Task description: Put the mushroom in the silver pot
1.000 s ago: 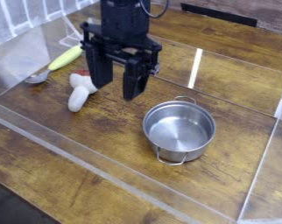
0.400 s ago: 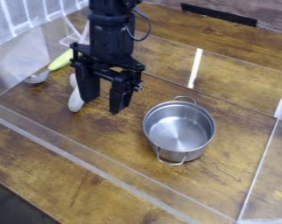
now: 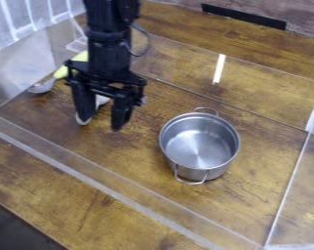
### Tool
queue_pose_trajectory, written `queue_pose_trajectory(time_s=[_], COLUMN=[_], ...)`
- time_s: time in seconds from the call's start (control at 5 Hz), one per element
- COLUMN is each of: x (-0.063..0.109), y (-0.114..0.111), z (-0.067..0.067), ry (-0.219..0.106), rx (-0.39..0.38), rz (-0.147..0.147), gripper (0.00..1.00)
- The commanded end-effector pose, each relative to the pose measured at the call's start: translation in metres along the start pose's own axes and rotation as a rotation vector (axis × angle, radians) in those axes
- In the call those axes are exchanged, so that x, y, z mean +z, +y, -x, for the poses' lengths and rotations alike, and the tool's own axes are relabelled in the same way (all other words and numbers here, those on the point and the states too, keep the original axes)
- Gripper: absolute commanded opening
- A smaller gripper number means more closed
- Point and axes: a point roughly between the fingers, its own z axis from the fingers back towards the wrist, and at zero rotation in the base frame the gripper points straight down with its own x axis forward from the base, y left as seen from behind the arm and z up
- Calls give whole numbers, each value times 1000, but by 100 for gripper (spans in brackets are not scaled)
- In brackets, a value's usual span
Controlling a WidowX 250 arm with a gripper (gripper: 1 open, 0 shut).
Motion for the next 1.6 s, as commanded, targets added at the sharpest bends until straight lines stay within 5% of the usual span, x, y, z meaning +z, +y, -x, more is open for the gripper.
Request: queue_pose_trajectory(time_s=[0.0, 0.4, 0.6, 0.8, 1.4], x=[8, 23, 26, 27, 31], y=[19, 43, 43, 40, 19], z=[-10, -9, -11, -15, -35], ry=[-70, -111, -136, -155, -207], rx=[53, -1, 65, 129, 81], rz=[2, 12, 36, 49, 69], gripper=[100, 100, 100, 100, 100])
